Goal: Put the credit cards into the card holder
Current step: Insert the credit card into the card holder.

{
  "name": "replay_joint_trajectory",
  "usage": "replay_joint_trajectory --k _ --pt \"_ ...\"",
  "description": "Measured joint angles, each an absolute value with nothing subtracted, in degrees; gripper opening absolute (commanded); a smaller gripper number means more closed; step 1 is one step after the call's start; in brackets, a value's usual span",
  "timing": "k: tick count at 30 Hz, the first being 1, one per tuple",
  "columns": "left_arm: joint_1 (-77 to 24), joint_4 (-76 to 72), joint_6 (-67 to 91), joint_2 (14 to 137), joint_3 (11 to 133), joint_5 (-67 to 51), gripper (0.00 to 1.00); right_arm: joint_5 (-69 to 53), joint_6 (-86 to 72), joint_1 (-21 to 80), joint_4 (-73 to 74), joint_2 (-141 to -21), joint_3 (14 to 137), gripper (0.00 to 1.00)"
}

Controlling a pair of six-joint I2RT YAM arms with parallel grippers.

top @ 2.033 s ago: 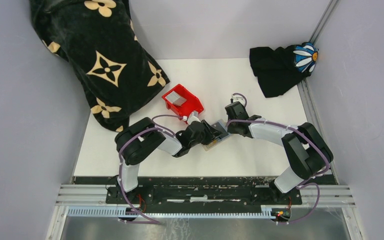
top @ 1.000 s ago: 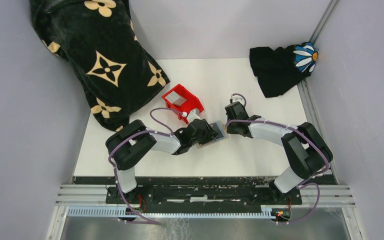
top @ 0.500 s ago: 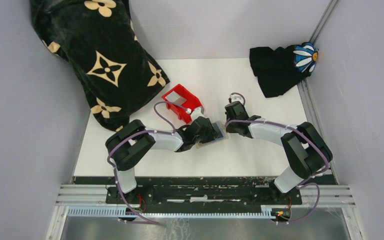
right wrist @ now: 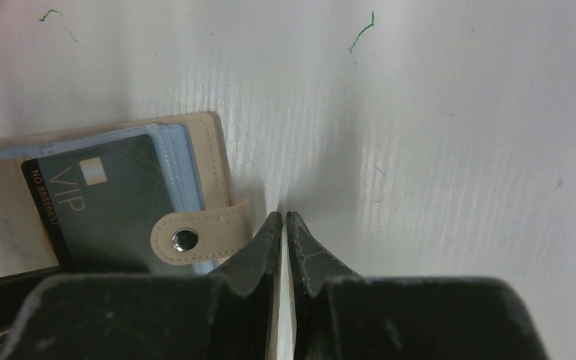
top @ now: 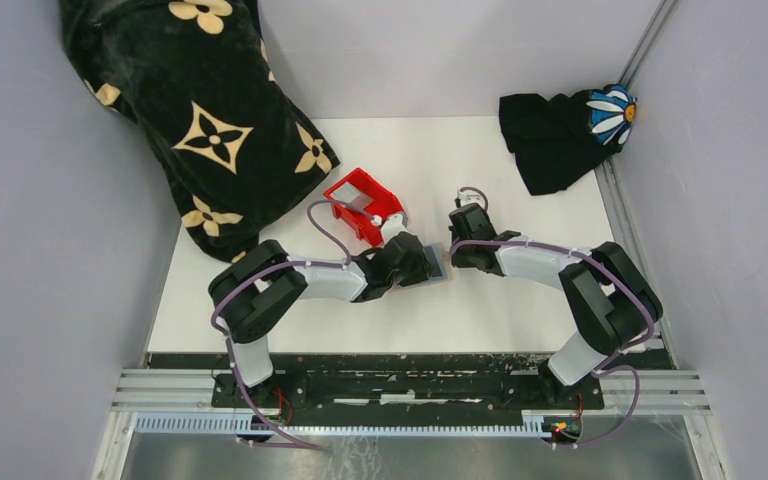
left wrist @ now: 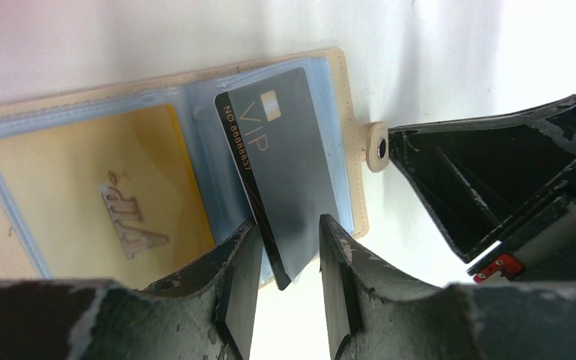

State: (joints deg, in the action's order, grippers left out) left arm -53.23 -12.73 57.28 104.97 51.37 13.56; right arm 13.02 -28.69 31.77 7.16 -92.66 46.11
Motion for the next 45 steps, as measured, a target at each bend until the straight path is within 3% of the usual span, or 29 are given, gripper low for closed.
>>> replay_joint_trajectory --k 13,26,45 --pt "-54.63 -2.44 57.10 100.31 50.89 19.22 0.44 11.53 -28.23 31.77 6.63 -93.08 46.17 0.11" --pt "-55.11 -3.40 57.04 89.86 43.48 23.11 0.44 10.04 -28.16 31.77 5.91 -93.51 46.39 0.12" --pt "-55.16 -4.01 53.91 87.79 40.21 26.89 0.40 9.45 -28.21 33.45 5.21 -93.60 46.39 0.12"
